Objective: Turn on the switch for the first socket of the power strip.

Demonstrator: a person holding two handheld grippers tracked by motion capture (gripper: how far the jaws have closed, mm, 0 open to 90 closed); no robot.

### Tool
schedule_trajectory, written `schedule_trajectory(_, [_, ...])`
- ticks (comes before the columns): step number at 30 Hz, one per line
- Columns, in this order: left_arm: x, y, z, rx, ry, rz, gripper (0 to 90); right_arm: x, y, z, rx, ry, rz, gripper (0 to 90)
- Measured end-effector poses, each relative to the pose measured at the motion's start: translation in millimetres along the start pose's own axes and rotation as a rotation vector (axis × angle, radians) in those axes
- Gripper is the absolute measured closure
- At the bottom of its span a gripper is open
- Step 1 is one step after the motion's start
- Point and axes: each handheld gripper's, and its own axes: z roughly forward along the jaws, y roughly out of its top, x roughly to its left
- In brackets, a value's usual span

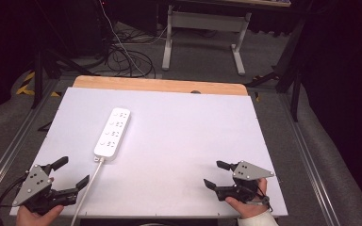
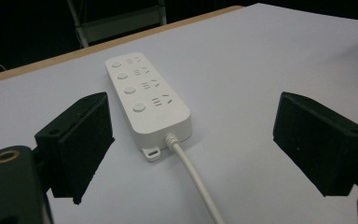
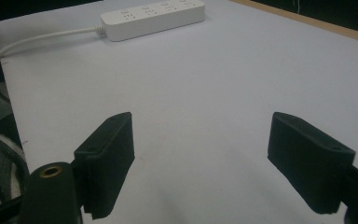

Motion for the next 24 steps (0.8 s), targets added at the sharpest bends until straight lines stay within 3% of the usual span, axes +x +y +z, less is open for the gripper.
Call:
schedule_trajectory(8, [-3.2,1.8,-0.4,0.002,-0.008,0.043,15.6,0.6,-0.2,-0.2,-0.003,0.002,-0.003,23.4])
schedule_trajectory(14, [0.3,2.8,-2.5,-0.007,-0.037,-0.003,17.4,1.2,-0.4,0.8,0.0,0.004,-0.005,23.4])
schedule_trajectory(17, [0.7,3.9,-3.1,-0.002,-0.033,0.005,17.3,1.4,-0.4,1.0,-0.002,0.007,-0.004,23.4])
schedule_trajectory(22, [-0.9,7.5,-4.6,0.038,-0.013,0.047,21.7,2.0,-0.3,1.1,-0.004,0.011,-0.005,23.4])
schedule_trajectory(24, [0.0,9.2,-5.8,0.053,-0.006,0.036,25.4,2.1,-0.3,1.2,-0.005,0.013,-0.005,23.6])
